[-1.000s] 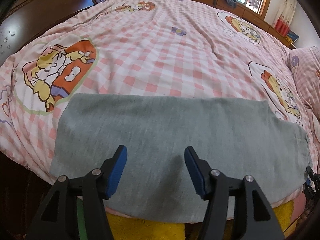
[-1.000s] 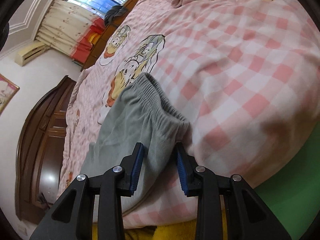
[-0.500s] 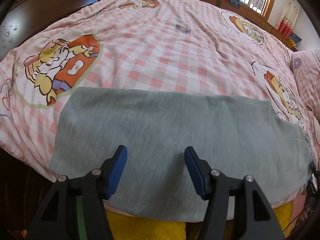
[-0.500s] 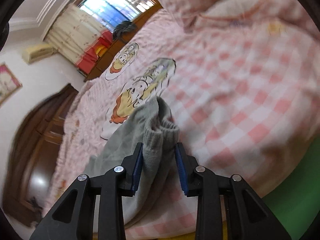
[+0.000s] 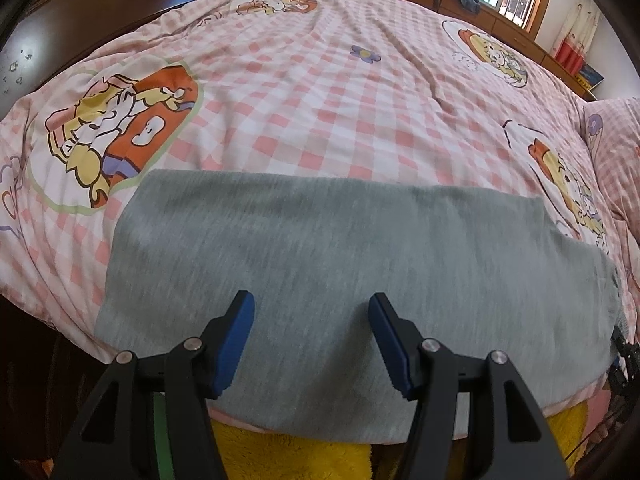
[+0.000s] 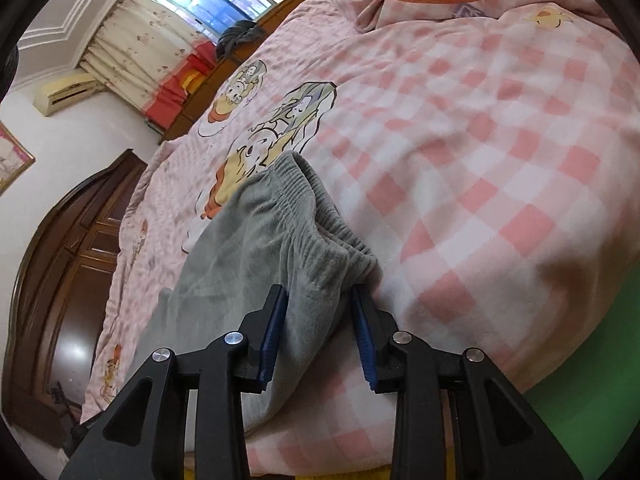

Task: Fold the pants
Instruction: 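Grasp the elastic waistband with the right tool and lift it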

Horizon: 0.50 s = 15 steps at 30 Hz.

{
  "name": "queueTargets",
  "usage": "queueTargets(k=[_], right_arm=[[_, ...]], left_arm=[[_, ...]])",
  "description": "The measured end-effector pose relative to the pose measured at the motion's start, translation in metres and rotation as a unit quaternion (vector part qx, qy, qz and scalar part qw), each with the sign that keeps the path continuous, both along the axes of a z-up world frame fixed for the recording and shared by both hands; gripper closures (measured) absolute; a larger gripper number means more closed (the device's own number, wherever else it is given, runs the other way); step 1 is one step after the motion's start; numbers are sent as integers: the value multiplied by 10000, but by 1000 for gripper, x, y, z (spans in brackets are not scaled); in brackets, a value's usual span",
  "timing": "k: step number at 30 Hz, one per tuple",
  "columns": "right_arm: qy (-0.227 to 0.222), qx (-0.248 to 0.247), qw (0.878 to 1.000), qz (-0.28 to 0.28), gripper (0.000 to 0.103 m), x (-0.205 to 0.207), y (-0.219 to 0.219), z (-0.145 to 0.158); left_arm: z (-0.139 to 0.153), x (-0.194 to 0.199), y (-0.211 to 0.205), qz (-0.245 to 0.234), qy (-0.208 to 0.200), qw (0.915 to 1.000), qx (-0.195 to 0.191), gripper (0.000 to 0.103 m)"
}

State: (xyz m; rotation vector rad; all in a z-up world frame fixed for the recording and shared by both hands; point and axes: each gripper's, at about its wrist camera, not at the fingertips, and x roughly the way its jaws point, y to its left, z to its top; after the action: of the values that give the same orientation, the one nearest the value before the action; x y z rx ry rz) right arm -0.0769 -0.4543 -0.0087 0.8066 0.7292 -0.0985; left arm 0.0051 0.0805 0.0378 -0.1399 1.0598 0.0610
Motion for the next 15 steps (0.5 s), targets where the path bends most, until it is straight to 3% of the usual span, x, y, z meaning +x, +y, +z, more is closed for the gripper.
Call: queueTargets(k=[4,7,9,15], right_arm=[[-52,177,9998,18,66,16,-5,4],[-296,396,9986,-196,74,15,-7,12],[-357,63,9992,-163,80,14,3,26],[-685,-846,9927,511,82,24,49,77]], left_arm=[[0,1,1,9,9,10000,20,40],[2,-1,3,44,-19,10000,34,40],[4,-4,7,100,-56,9999,23,40],[8,-9,25,294,-125,9995,-10,40]])
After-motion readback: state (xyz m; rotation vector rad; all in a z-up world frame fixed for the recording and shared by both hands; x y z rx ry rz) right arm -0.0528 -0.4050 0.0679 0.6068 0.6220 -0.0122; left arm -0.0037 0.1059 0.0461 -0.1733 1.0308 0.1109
